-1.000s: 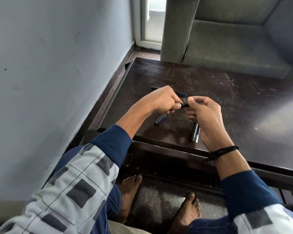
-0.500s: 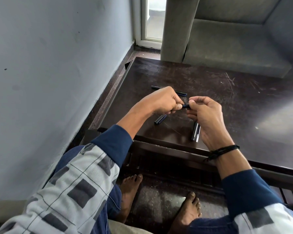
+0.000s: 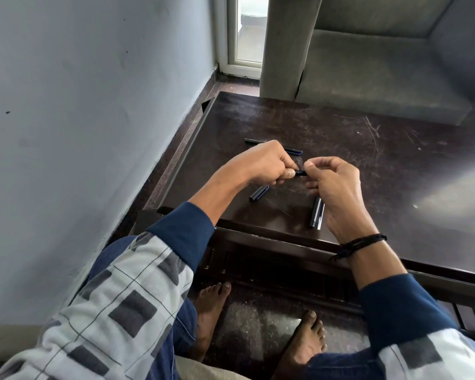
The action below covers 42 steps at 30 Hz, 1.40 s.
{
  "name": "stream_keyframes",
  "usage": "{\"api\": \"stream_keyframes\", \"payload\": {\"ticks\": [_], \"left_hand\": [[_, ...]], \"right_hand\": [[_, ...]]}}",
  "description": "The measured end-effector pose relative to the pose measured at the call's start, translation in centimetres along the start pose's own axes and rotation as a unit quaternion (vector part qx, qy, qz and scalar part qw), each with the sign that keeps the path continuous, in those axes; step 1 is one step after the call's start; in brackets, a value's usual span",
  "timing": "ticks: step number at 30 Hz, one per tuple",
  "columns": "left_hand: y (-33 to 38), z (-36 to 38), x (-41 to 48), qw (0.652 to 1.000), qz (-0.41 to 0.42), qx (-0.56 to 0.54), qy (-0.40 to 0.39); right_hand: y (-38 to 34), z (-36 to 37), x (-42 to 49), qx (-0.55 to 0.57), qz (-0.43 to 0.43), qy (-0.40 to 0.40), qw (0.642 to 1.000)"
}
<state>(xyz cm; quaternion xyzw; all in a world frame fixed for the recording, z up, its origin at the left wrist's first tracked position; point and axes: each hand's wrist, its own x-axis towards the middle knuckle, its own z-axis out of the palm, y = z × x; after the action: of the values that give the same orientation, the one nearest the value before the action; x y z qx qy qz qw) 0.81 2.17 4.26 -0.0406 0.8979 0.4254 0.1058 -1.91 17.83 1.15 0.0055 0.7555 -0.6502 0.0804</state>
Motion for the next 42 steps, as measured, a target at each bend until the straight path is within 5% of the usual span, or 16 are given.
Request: {"api": "stream_keyframes", "payload": {"ticks": [22,42], "left_hand": [[0.02,-0.76,-0.18,0.999,-0.014,-0.045,0.013],[-0.05,-0.52,-0.08,0.999,-0.011,-0.036,0.013]], "right_hand": [[-0.18,-0.24,0.33,0.084,0.017,-0.004,0.996],[-0.38,-0.29,0.21,0.041,-0.009,0.005,0.999]]}}
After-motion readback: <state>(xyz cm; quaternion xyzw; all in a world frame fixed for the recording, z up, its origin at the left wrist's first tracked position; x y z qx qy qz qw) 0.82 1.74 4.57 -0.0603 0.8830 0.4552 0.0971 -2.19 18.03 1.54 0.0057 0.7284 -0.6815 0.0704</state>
